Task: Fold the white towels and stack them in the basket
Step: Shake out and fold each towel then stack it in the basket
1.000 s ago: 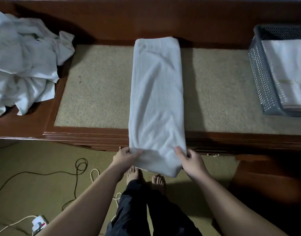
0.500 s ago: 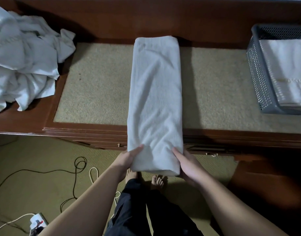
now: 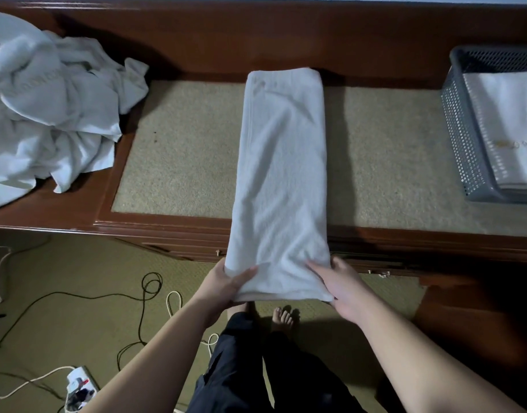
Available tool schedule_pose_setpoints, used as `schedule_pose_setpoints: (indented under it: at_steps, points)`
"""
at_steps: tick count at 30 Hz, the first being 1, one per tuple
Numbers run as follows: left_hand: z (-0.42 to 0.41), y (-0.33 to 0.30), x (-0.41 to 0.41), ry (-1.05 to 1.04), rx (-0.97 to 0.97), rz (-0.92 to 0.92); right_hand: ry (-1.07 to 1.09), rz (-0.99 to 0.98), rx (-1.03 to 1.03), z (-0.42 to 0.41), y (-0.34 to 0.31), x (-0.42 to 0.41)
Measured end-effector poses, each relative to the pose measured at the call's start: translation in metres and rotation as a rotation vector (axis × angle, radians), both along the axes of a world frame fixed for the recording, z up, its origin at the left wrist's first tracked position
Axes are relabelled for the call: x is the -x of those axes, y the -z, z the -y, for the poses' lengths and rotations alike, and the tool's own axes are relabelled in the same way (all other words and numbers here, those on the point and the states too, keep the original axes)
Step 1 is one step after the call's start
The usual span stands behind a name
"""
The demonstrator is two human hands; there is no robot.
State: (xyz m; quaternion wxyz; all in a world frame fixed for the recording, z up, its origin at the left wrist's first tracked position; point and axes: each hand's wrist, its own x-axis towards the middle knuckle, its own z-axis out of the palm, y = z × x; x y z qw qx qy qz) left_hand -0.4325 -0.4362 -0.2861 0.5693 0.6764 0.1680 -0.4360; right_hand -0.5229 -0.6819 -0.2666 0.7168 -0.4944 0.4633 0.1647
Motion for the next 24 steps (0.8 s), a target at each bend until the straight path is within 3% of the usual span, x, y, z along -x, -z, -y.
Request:
schedule_pose_setpoints:
  at_steps: [6, 12, 18, 24]
  points:
    - [-0.010, -0.020, 0.007, -0.014, -0.127, 0.090, -0.056, 0.081, -0.034, 0.005, -0.015, 0.019]
    - [-0.021, -0.046, 0.020, 0.055, -0.143, 0.251, -0.362, 0.196, 0.233, 0.001, -0.036, 0.040]
    - [-0.034, -0.067, 0.013, 0.453, -0.246, 0.504, -0.488, 0.214, 0.341, 0.001, -0.051, 0.047]
    - [-0.042, -0.082, -0.005, 0.716, -0.272, 0.804, -0.627, 0.331, 0.611, 0.010, -0.067, 0.042]
